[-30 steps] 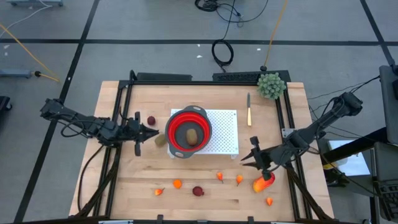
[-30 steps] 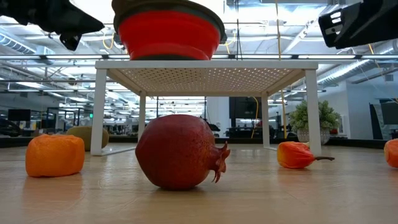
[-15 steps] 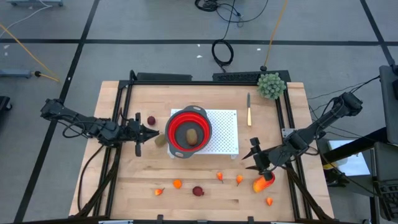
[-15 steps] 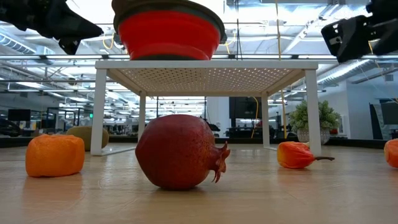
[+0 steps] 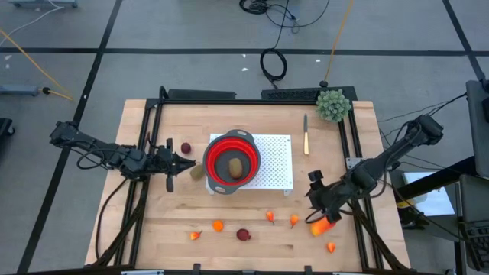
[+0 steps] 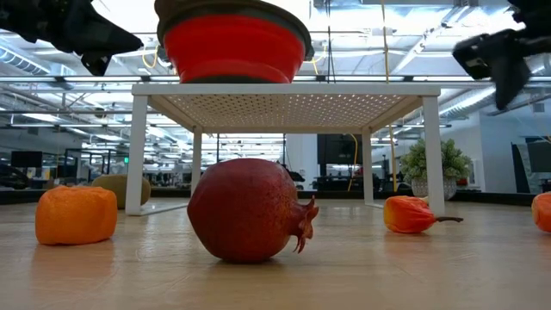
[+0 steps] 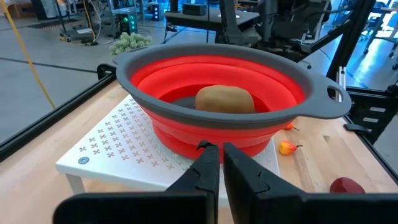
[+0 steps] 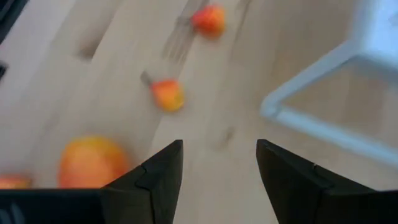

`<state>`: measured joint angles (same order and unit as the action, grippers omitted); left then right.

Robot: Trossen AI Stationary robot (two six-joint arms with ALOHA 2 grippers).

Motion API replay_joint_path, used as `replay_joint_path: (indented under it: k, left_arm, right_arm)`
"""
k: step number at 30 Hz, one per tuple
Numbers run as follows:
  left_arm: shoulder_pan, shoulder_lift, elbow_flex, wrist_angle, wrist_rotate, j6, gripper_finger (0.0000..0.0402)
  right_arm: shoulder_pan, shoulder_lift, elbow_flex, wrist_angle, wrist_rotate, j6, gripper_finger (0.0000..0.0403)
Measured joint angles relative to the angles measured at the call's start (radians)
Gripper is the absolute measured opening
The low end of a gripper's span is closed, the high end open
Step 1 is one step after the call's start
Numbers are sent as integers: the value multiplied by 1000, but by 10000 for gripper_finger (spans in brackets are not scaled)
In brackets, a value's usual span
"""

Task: Pick & Place Fruit
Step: Put the mango into the strainer bowl on the shelf

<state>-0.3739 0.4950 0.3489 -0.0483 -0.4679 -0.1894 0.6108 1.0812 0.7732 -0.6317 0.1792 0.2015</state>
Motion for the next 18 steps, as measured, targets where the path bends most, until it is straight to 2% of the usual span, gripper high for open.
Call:
replay_joint_path:
  k: [4, 9, 18]
  left_arm:
    - [0, 0, 0, 0, 0, 0, 20]
    - [0, 0, 0, 0, -1, -2, 3]
    - [0, 0, 0, 0, -2, -7, 24]
  right_arm:
    - [16, 68, 32, -87, -95, 71, 199]
    - [61, 139, 36, -113, -178, 113, 199]
    - [100, 145, 36, -122, -211, 238, 199]
